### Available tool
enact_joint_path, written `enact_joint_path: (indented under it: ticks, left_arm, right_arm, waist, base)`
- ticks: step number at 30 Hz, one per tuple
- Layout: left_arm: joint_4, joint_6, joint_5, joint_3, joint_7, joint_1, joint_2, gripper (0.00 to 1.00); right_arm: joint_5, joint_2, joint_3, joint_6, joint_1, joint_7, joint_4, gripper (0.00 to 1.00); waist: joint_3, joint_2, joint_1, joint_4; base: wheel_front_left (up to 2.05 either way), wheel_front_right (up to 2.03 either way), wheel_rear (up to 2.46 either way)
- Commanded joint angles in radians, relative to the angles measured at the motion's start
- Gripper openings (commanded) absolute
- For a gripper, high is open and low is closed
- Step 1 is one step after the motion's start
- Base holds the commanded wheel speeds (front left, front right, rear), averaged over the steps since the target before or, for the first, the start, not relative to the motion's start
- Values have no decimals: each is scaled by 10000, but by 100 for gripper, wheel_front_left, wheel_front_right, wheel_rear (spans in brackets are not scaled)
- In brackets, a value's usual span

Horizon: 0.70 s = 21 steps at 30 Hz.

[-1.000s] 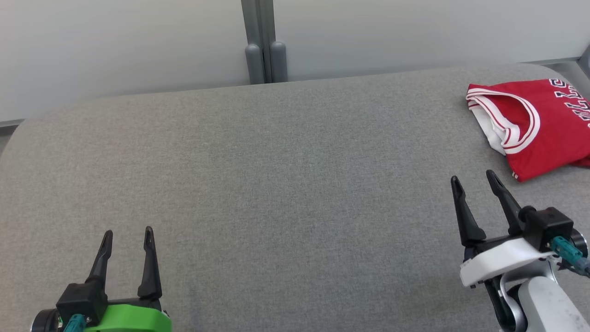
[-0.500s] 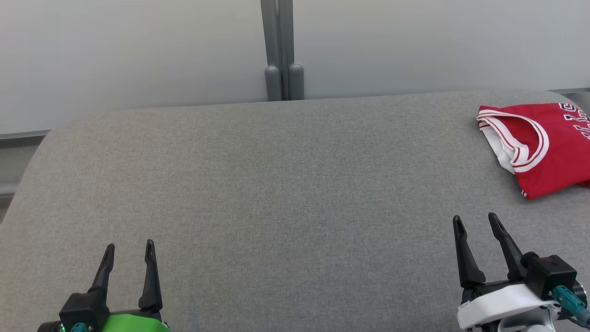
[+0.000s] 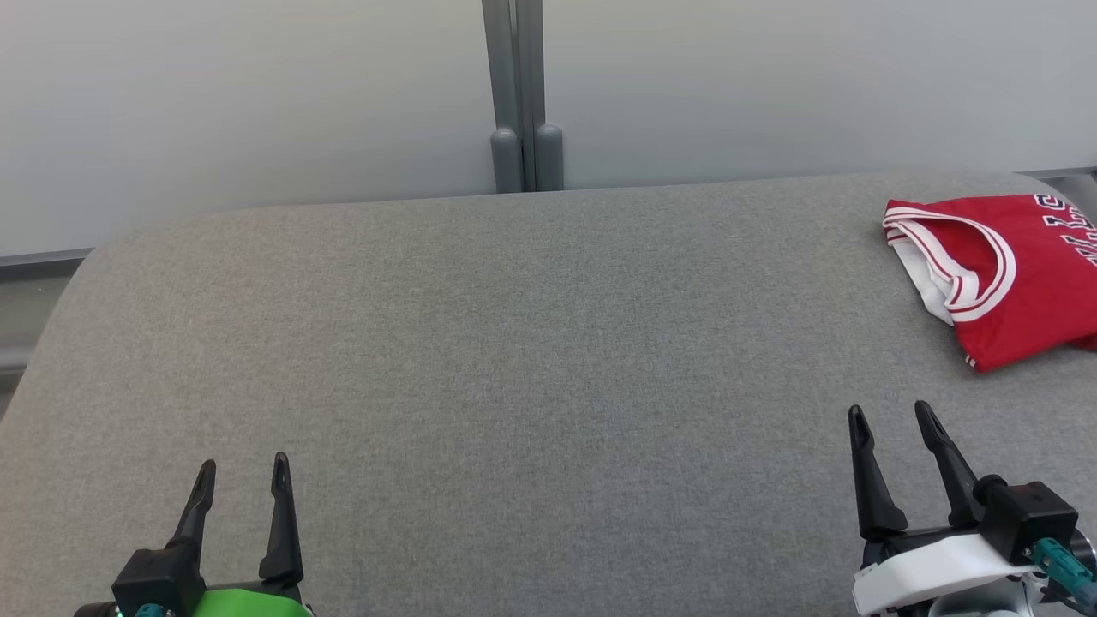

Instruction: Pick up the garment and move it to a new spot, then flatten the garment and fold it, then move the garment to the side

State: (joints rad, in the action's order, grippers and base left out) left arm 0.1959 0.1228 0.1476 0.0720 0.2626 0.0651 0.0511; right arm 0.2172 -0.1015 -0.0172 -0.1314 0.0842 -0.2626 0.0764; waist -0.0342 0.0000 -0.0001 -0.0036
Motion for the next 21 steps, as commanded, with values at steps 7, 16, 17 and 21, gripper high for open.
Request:
enact_joint_path:
  ticks: [7, 16, 17, 21]
  left_arm:
    - [211, 0, 15, -31, -19, 16, -19, 0]
    - [572, 6, 1185, 46, -423, -155, -63, 0]
    - [565, 8, 1402, 48, -473, -178, -62, 0]
    - [536, 12, 2154, 51, -641, -255, -58, 0]
  right_arm:
    - [4, 38, 6, -2, 73, 2, 130, 0]
    - [1197, 89, 21, -1, 34, 261, 468, 0]
    - [1412, 86, 31, -1, -1, 309, 489, 0]
    - [2151, 79, 66, 0, -120, 473, 558, 0]
  waist:
    - [33, 0, 1, 25]
    - [50, 0, 1, 25]
    - [53, 0, 1, 25]
    - [63, 0, 1, 25]
  base:
    - [0, 0, 0]
    - [0, 0, 0]
    - [0, 0, 0]
    - [0, 0, 0]
